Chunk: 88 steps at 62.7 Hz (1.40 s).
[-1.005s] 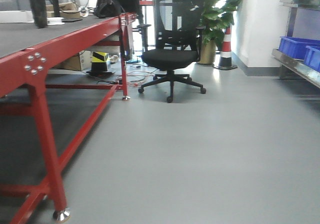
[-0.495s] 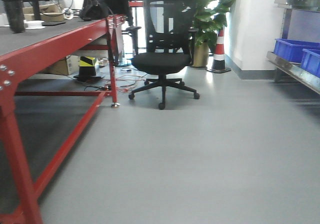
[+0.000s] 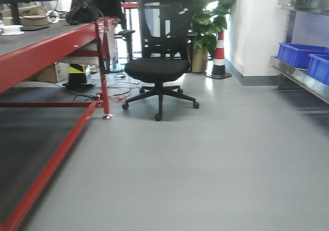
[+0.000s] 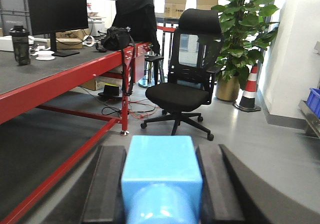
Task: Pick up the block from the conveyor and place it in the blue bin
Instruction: 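Drive the base toward the steel shelf of blue bins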
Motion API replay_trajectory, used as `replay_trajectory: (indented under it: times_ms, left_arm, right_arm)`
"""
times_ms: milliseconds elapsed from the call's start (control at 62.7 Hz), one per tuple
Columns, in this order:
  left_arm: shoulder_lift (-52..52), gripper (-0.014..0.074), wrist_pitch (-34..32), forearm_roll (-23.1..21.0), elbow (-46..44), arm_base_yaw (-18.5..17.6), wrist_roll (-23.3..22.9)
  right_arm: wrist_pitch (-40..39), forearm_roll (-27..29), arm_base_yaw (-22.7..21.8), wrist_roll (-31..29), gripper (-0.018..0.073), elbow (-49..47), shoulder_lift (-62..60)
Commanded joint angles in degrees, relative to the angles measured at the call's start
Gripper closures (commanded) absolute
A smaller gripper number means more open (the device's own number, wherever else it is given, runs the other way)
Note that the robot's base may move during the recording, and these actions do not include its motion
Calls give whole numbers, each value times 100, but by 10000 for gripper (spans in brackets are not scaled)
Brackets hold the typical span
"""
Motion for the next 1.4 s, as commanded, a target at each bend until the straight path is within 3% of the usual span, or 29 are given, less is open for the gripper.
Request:
replay_trajectory:
  times_ms: [0, 1388]
  left_arm:
    - [-23, 707, -76, 9, -44, 23, 17]
    - [-23, 707, -88, 9, -44, 23, 17]
  right_arm:
    - [-119, -46, -4, -44, 727, 10, -16]
    - [-119, -46, -4, -44, 727, 10, -16]
